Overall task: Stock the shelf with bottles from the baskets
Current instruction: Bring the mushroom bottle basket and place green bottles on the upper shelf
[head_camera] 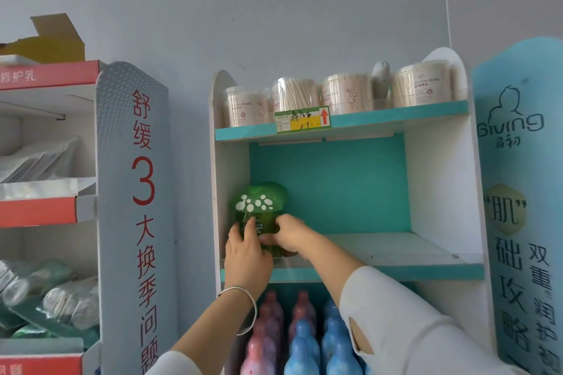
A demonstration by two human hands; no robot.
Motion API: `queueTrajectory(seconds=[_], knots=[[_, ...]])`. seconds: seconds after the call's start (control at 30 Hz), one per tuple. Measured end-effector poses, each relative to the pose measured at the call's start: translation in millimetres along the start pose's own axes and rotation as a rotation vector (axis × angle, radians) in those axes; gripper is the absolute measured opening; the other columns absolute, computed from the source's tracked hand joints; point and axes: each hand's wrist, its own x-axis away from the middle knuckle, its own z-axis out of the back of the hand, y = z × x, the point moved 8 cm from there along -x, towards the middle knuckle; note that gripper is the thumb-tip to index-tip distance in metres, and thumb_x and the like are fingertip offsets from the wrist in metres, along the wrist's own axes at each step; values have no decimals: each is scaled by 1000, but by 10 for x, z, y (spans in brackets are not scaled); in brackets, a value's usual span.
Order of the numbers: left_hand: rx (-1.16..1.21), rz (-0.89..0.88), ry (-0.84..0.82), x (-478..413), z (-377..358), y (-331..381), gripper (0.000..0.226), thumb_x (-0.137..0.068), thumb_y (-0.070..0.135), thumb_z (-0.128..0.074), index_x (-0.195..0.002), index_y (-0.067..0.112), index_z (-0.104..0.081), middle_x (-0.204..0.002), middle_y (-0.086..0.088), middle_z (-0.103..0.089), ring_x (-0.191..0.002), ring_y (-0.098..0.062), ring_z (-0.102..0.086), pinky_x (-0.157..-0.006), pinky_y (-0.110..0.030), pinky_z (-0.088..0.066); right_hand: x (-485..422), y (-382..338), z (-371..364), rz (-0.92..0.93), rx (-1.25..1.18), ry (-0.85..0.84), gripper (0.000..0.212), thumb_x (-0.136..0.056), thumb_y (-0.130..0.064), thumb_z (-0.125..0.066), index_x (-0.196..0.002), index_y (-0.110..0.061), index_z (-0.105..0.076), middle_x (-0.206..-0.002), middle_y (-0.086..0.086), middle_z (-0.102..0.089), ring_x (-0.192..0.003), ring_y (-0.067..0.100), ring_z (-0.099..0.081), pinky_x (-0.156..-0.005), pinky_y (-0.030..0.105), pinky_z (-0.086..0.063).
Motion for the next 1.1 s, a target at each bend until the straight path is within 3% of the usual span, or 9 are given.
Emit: queueTrajectory(seconds=[0.17,0.3,0.47,0.6,0.83,0.97,1.1], knots=[[26,-41,14,88,27,62,59,-90,9,-45,-145,17,-25,-151,-9,-20,-138,-32,-21,-113,-34,-19,133,13,121,20,84,61,46,-85,-37,-66,-118,-7,-57,-117,12,-61,-102,26,-58,-83,32,-47],[37,-139,30,264,38,294,51,-89,8,-48,-138,16,-38,-143,-8,-37,-132,-30,-30,-110,-30,-21,393,41,340,69,95,200,40,-87,-33,-64,-122,-15,-57,-119,6,-61,-109,24,-57,-92,33,-46],[113,-265,-7,562,-139,686,39,-86,7,-50,-124,16,-51,-124,-5,-55,-115,-28,-49,-99,-38,-39,1056,160,732,188,221,396,24,-89,-23,-57,-111,-18,-65,-110,5,-62,-102,25,-59,-82,30,-45],[272,-321,-82,1019,-509,1157,26,-88,9,-50,-113,15,-55,-104,-8,-66,-99,-30,-60,-86,-40,-47,1751,626,992,178,256,508,25,-89,-12,-51,-110,-15,-65,-109,9,-63,-103,28,-58,-85,36,-46],[384,-454,-425,2384,-1674,2115,30,-88,4,-48,-115,11,-58,-106,-15,-66,-100,-32,-61,-87,-36,-46,3273,2173,1388,-185,306,559,30,-91,-12,-48,-117,-18,-61,-118,9,-63,-108,30,-58,-88,40,-48],[354,-558,-697,3277,-2227,2603,28,-87,12,-52,-113,19,-62,-110,-9,-67,-104,-29,-62,-93,-39,-47,4231,2935,1552,-395,325,422,24,-87,-8,-51,-107,-12,-63,-108,17,-66,-98,31,-61,-82,38,-49],[279,-807,-912,4220,-2552,3001,26,-89,17,-53,-112,22,-63,-115,-4,-65,-107,-26,-61,-92,-34,-47,5114,3559,1608,-609,336,208,16,-83,-1,-54,-96,1,-64,-97,23,-67,-85,24,-61,-77,35,-46]])
